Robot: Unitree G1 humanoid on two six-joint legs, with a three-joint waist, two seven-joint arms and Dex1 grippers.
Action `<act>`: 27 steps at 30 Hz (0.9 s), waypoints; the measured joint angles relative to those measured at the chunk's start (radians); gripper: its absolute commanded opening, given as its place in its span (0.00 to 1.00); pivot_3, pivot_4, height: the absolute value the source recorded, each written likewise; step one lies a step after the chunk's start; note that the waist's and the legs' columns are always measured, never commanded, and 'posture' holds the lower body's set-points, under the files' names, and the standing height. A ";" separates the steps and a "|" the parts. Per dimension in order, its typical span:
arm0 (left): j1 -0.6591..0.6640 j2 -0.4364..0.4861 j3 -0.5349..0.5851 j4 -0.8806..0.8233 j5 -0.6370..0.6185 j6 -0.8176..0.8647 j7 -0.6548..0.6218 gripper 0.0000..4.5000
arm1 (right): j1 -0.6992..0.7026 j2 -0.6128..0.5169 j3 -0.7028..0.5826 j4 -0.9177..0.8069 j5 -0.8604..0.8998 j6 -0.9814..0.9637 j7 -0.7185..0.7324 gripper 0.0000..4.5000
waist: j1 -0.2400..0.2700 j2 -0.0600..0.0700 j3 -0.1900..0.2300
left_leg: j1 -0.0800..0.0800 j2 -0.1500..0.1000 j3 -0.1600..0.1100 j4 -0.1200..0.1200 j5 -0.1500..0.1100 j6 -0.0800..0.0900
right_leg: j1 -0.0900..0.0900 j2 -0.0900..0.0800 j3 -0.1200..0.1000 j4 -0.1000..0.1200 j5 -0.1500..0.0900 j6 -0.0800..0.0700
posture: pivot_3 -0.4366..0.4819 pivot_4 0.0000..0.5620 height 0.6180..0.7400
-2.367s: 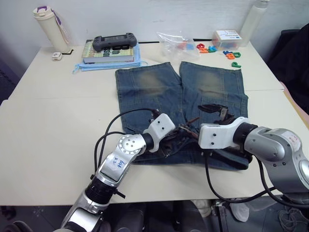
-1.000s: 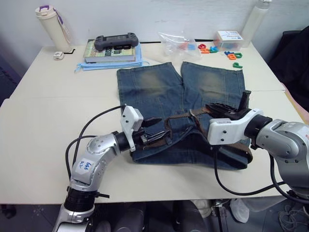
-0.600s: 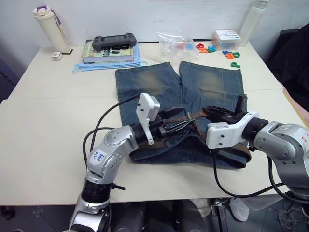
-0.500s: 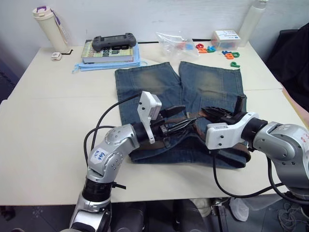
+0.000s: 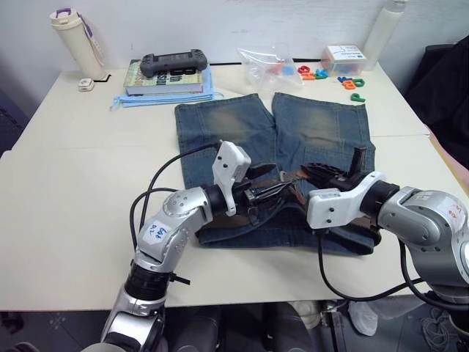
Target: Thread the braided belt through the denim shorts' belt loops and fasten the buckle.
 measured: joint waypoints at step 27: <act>0.098 0.051 -0.070 0.007 0.060 0.020 -0.020 0.67 | 0.051 0.016 -0.101 -0.005 0.039 0.036 0.031 0.00 | -0.001 0.000 0.000 | 0.000 0.000 0.000 0.000 0.000 0.000 | -0.001 0.000 0.000 0.001 0.000 0.000 | 0.48 0.27 0.34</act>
